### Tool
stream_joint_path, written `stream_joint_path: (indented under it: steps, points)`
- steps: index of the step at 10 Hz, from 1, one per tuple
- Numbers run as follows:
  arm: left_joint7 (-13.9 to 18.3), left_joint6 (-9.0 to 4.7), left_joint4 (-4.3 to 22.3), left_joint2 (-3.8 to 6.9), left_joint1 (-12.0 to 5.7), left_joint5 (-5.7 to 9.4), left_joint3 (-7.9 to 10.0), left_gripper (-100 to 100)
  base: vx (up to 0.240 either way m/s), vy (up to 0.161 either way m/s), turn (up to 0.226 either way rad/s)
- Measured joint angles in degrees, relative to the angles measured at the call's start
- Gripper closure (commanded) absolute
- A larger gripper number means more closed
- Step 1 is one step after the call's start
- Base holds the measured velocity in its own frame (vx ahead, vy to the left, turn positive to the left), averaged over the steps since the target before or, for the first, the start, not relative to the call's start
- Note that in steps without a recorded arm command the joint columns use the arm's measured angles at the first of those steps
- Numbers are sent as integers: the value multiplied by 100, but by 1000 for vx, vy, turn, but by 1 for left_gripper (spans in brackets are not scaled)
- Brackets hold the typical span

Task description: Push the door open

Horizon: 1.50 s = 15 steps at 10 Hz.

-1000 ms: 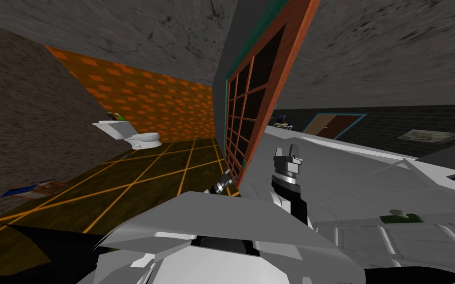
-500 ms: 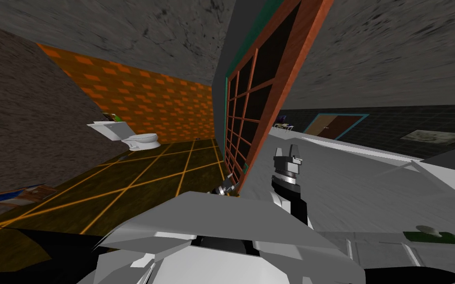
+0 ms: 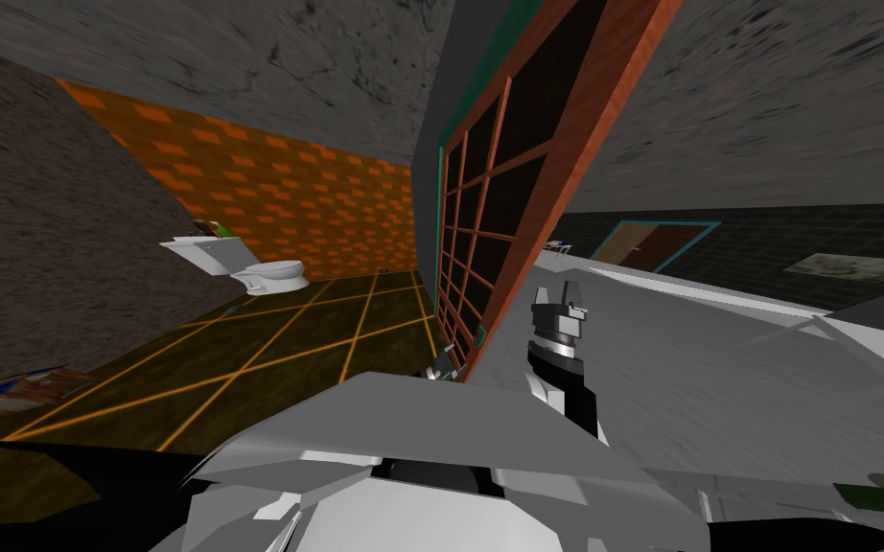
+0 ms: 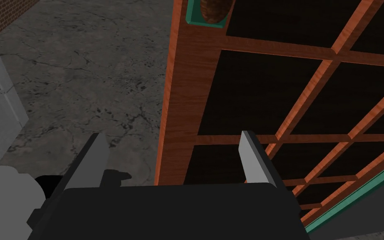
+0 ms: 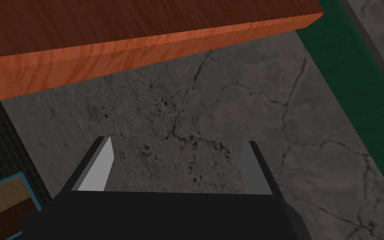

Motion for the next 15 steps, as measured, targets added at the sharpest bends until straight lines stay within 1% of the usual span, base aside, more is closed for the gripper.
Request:
stream_joint_path:
  steps: [2,3,4,6,9,12,15]
  points:
    - [-114,-62,209,-3,-72,-29,-79,-100,98,11,2]
    - [-208,-99,349,-26,-111,-57,-147,-100,135,31,2]
    - [-295,-134,512,-44,-190,-80,-210,-100,167,31,-3]
    - [-461,-113,618,-7,-226,-150,-379,-100,117,9,-32]
    - [-662,-211,967,-39,-354,-204,-524,-100,71,1,-24]
    - [-709,-211,1007,-58,-366,-214,-522,-100,63,-158,-25]
    - [-770,-194,1048,-95,-380,-228,-510,-100,119,-167,-19]
